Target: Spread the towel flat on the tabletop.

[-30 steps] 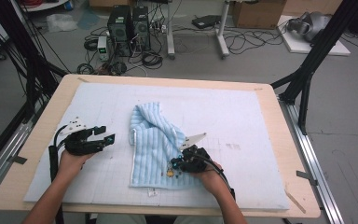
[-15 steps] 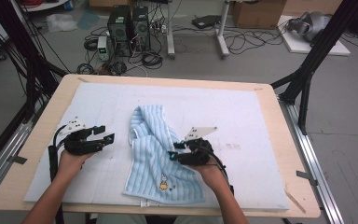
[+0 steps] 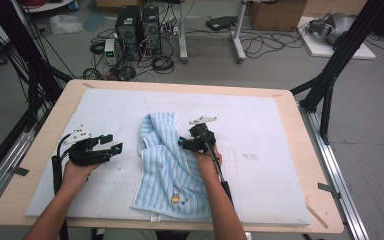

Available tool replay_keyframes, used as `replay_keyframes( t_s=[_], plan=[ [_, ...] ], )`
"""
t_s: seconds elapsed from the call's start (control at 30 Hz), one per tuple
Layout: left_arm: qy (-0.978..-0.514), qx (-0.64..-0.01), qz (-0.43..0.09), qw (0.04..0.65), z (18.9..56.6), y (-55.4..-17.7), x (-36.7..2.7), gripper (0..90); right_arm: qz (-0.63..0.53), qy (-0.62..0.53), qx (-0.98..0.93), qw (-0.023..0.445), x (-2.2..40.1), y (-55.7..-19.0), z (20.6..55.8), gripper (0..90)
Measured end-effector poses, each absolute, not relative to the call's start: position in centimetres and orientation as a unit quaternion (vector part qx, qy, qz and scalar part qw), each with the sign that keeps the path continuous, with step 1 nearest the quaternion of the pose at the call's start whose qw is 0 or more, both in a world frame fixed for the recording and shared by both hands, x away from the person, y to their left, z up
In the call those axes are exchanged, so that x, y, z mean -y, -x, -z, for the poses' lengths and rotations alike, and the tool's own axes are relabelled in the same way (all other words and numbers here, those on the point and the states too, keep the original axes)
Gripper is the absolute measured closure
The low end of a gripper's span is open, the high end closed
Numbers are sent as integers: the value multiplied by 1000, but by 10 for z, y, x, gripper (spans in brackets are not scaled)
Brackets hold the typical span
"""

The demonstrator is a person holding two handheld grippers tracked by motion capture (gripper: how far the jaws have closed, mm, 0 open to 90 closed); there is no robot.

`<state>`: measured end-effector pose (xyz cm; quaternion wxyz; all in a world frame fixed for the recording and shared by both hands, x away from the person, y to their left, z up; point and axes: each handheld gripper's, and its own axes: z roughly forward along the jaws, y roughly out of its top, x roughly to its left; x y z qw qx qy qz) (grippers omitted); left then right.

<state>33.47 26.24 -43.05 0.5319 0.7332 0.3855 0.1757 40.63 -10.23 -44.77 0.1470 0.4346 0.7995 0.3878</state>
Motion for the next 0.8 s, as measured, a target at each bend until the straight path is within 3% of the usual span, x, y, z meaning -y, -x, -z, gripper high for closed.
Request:
replay_keyframes(
  t_s=[0.07, 0.13, 0.23, 0.33, 0.6, 0.8],
  plan=[
    [-734, -385, -176, 532, 431, -335, -262, 395, -397, -437, -794, 145, 99, -407, 450, 578],
    [-734, -385, -175, 532, 431, -335, -262, 395, -398, -415, -807, 137, 99, -407, 450, 799],
    [-734, -385, -175, 531, 431, -335, -262, 395, -369, -380, -833, 159, 96, -401, 443, 871],
    [-734, -386, -175, 531, 431, -335, -262, 395, -362, -386, -834, 157, 103, -400, 441, 871],
    [-731, -387, -176, 533, 430, -334, -264, 395, -284, -358, -861, 222, 133, -382, 429, 864],
    [-735, -385, -175, 530, 432, -335, -262, 395, -319, -397, -838, 197, 161, -383, 421, 673]
  ],
)
